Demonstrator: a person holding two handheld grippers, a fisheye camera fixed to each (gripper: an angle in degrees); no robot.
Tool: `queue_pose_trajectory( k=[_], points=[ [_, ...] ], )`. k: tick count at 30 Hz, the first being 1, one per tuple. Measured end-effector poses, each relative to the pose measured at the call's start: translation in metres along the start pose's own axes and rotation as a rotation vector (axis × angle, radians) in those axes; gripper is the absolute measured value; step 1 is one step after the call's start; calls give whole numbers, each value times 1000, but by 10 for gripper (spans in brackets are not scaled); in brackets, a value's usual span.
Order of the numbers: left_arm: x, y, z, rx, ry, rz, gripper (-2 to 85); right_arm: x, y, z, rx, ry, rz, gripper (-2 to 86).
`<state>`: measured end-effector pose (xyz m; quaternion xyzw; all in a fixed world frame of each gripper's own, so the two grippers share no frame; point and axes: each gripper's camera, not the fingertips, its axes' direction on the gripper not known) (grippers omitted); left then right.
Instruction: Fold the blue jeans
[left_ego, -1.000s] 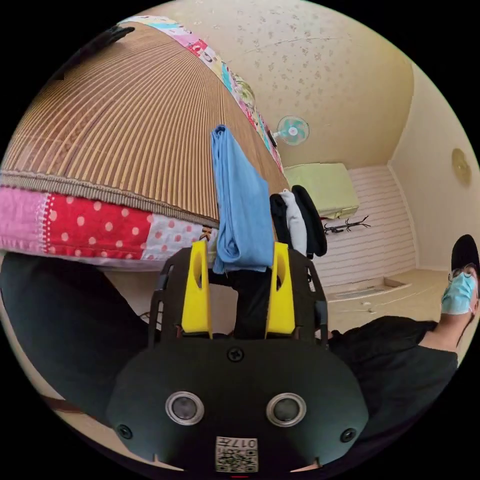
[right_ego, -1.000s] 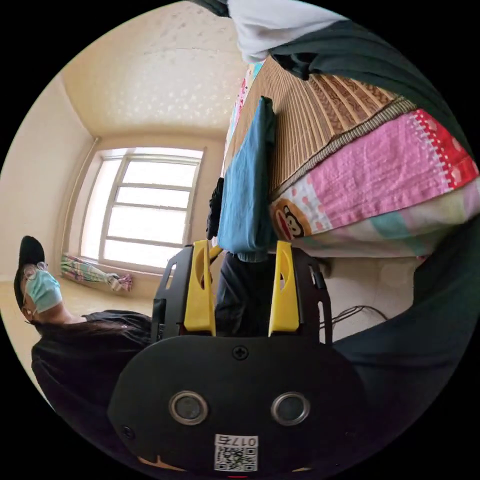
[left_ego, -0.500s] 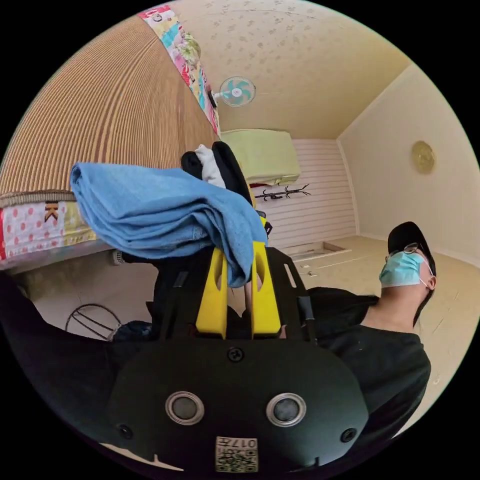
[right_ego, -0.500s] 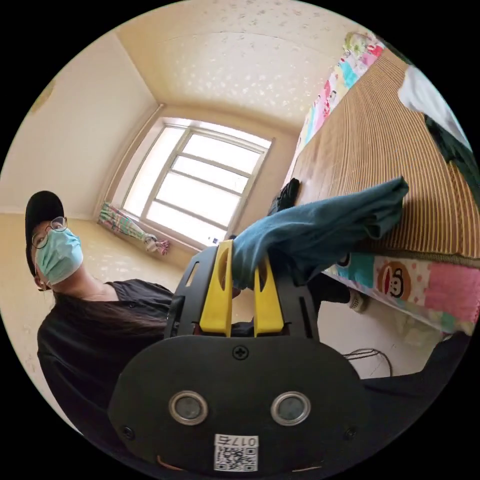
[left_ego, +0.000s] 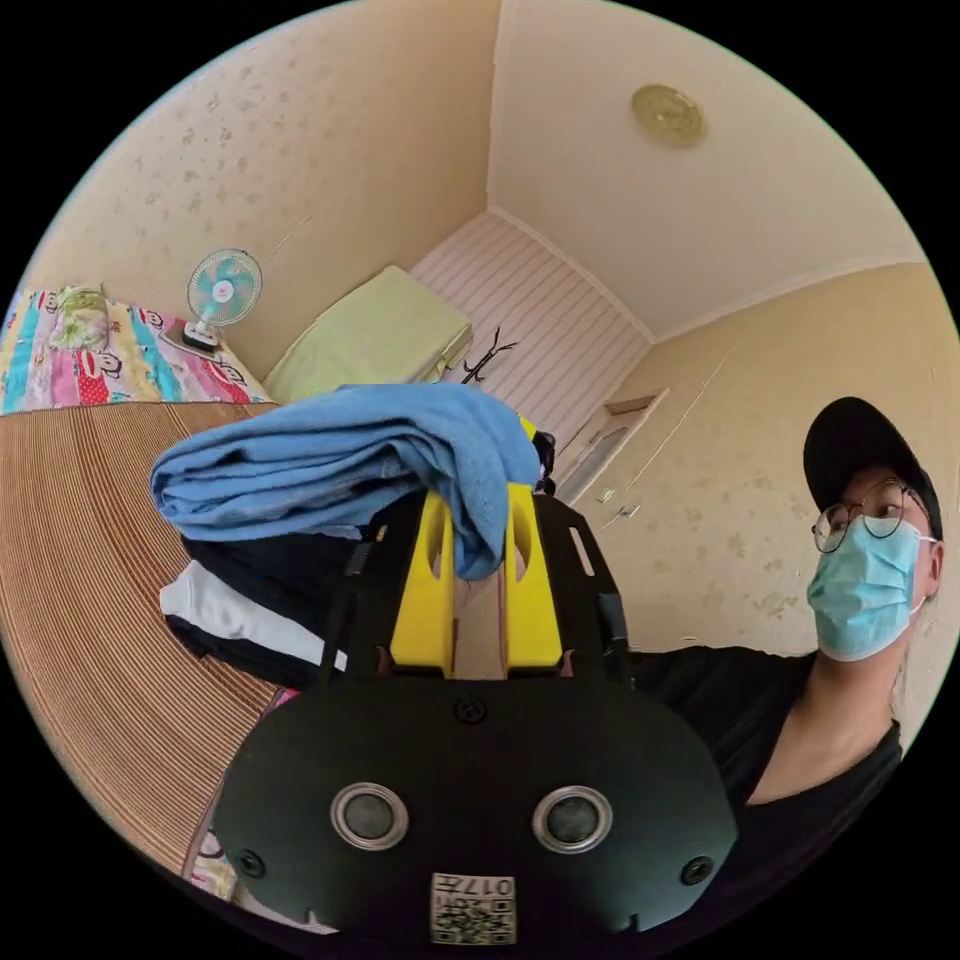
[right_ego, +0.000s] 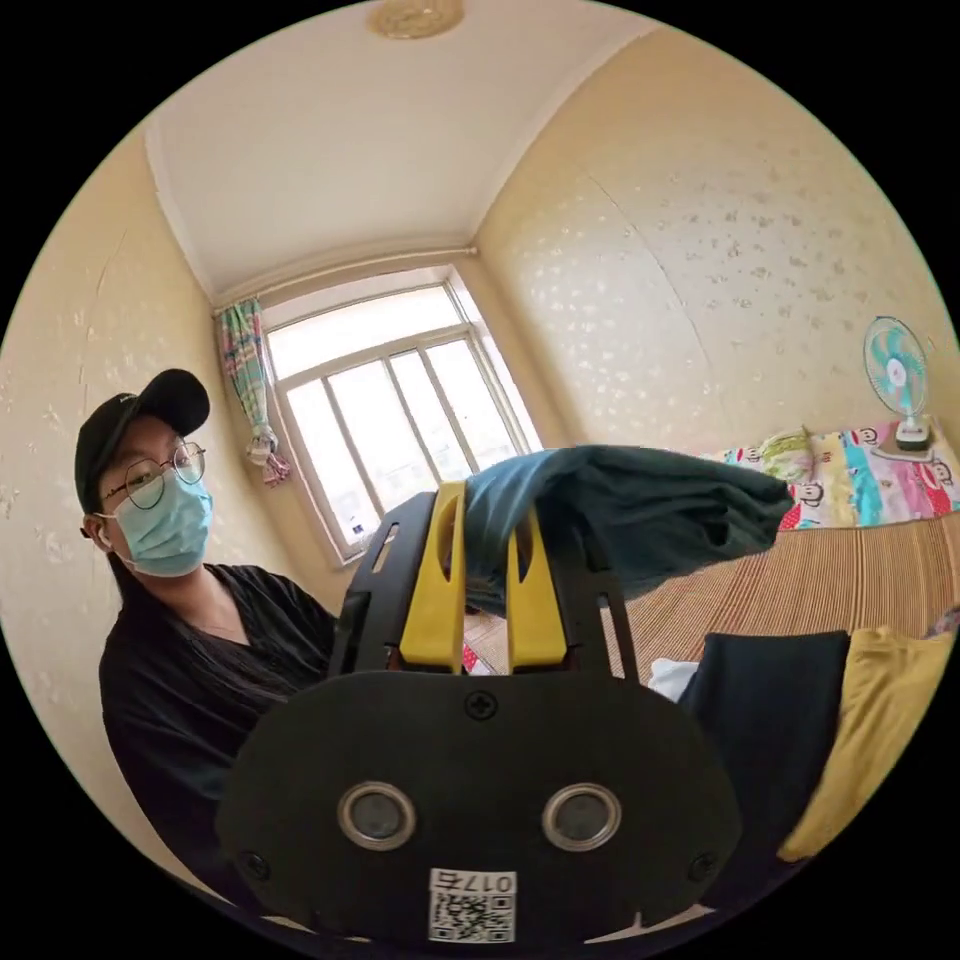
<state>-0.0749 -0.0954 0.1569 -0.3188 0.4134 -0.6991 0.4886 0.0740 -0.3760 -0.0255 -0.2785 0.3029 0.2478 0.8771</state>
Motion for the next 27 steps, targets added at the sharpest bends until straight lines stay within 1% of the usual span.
queue_pose_trajectory(
  k=[1, 2, 3, 4, 6, 7, 8, 9, 10, 11, 12, 13, 14, 15, 16, 17, 18, 19, 20, 21, 22, 23, 24, 26, 27],
  points=[
    [-8, -1, 17, -19, -1, -20, 87, 7, 8, -10, 24, 33, 38, 54],
    [-27, 3, 50, -72, -8, -70, 98, 21, 30, -27, 68, 132, 119, 62],
    [-48, 16, 83, -146, -33, -123, 112, 34, 60, -42, 111, 271, 221, 74],
    [-58, 26, 99, -192, -51, -152, 119, 41, 78, -50, 131, 357, 286, 77],
    [-84, 85, 137, -354, -68, -194, 88, 49, 161, -73, 214, 671, 509, 82],
    [-88, 103, 141, -381, -61, -187, 71, 45, 182, -74, 234, 733, 535, 82],
    [-96, 140, 140, -426, -75, -180, 49, 36, 223, -71, 254, 836, 558, 71],
    [-106, 179, 130, -455, -146, -193, 38, 25, 257, -59, 241, 937, 562, 57],
    [-112, 197, 122, -464, -197, -207, 28, 21, 272, -50, 228, 992, 566, 48],
    [-126, 233, 100, -470, -322, -262, 9, 14, 298, -28, 214, 1091, 582, 33],
    [-140, 266, 70, -451, -434, -350, 1, 9, 317, -1, 232, 1136, 585, 22],
    [-145, 279, 52, -433, -479, -396, -3, 7, 322, 15, 245, 1133, 569, 20],
    [-153, 297, 14, -381, -559, -470, -6, 6, 324, 55, 237, 1088, 491, 14],
    [-155, 308, -29, -312, -660, -531, -8, 9, 316, 104, 148, 1015, 381, 11],
    [-154, 311, -52, -270, -720, -555, -8, 13, 311, 132, 77, 975, 330, 10],
    [-148, 314, -97, -178, -848, -592, -8, 26, 300, 188, -82, 897, 280, 8],
    [-139, 315, -139, -86, -973, -623, -8, 48, 295, 244, -241, 824, 313, 7],
    [-135, 315, -158, -45, -1027, -639, -8, 59, 295, 271, -316, 790, 334, 6],
    [-125, 314, -195, 41, -1115, -668, -8, 78, 299, 321, -422, 738, 343, 5],
    [-114, 311, -229, 128, -1176, -676, -6, 91, 307, 364, -480, 717, 320, 5],
    [-108, 309, -244, 169, -1202, -674, -4, 95, 310, 384, -501, 717, 306, 4],
    [-98, 303, -274, 232, -1253, -662, 1, 100, 317, 422, -539, 724, 267, 4],
    [-92, 294, -302, 272, -1307, -652, 14, 101, 325, 458, -583, 732, 217, 4],
    [-90, 273, -342, 309, -1385, -636, 48, 105, 343, 504, -664, 739, 191, 4],
    [-92, 255, -366, 326, -1429, -605, 73, 107, 356, 523, -676, 793, 202, 4]
  ],
)
